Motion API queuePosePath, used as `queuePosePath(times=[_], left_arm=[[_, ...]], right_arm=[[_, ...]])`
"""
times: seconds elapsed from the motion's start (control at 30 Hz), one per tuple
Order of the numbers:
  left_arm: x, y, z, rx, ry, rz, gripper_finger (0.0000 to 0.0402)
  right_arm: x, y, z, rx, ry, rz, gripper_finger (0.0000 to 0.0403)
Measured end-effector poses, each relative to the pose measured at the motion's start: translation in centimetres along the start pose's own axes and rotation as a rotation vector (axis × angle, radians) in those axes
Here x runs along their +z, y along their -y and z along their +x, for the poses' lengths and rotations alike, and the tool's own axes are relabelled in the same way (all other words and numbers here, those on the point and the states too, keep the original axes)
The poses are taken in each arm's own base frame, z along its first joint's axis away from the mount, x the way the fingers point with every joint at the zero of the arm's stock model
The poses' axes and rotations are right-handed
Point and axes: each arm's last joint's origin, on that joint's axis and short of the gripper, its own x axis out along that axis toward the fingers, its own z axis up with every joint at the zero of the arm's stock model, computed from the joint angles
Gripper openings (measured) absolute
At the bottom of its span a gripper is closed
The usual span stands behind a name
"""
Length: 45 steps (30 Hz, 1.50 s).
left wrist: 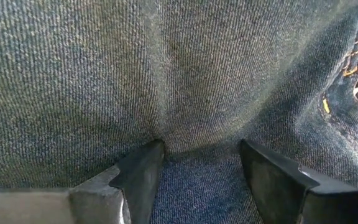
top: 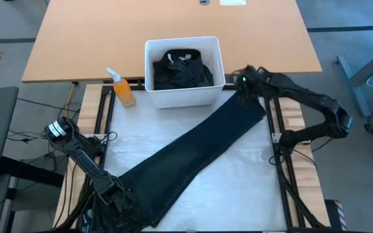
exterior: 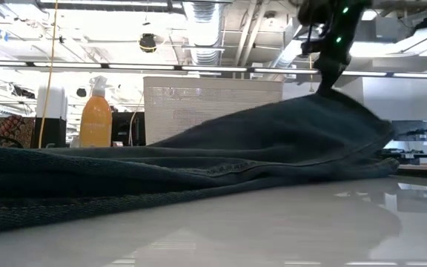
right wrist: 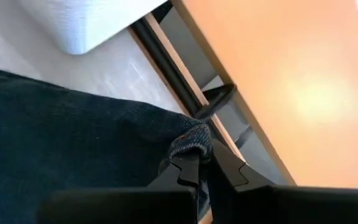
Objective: Fold laundry
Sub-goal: Fold the dark blue jeans from the white laundry organizer
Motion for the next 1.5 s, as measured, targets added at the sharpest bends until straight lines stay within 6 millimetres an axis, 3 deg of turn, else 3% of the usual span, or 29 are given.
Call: queuePosePath(times=[0.2, 0.47, 0.6, 0.87, 1.03, 1.17, 1.5], left_arm=[[0.2, 0.6, -0.3, -0.003, 0.034, 0.031, 0.0217], [0.3, 0.7, -0.4, -0.003, 0.050, 0.029, 0.0217], [0.3, 0.7, -0.4, -0.005, 0.049, 0.024, 0.0217], [0.3, 0.7, -0.4, -0.004, 0.044, 0.035, 0.0217], [0.6, 0.6, -0.5, -0.007, 0.042, 0.024, 0.0217], [0.6, 0.6, -0.5, -0.003, 0.052, 0.033, 0.0217], [0.7, 0.6, -0.5, 0.007, 0.080, 0.085, 0.0217]], right_arm=[[0.6, 0.8, 4.6, -0.006, -0.127, 0.011, 0.0035], [0.0, 1.5, 9.4, -0.045, -0.310, 0.014, 0.0151], [-0.4, 2.6, 9.1, -0.053, -0.320, 0.015, 0.0197], [0.2, 7.1, 4.2, -0.173, -0.133, 0.172, 0.0207], [-1.1, 7.3, 2.6, 0.043, -0.105, 0.389, 0.0206], [-2.5, 6.6, 3.2, 0.243, -0.130, 0.422, 0.0206], [-4.6, 3.6, 8.3, 0.302, -0.232, 0.410, 0.0240]])
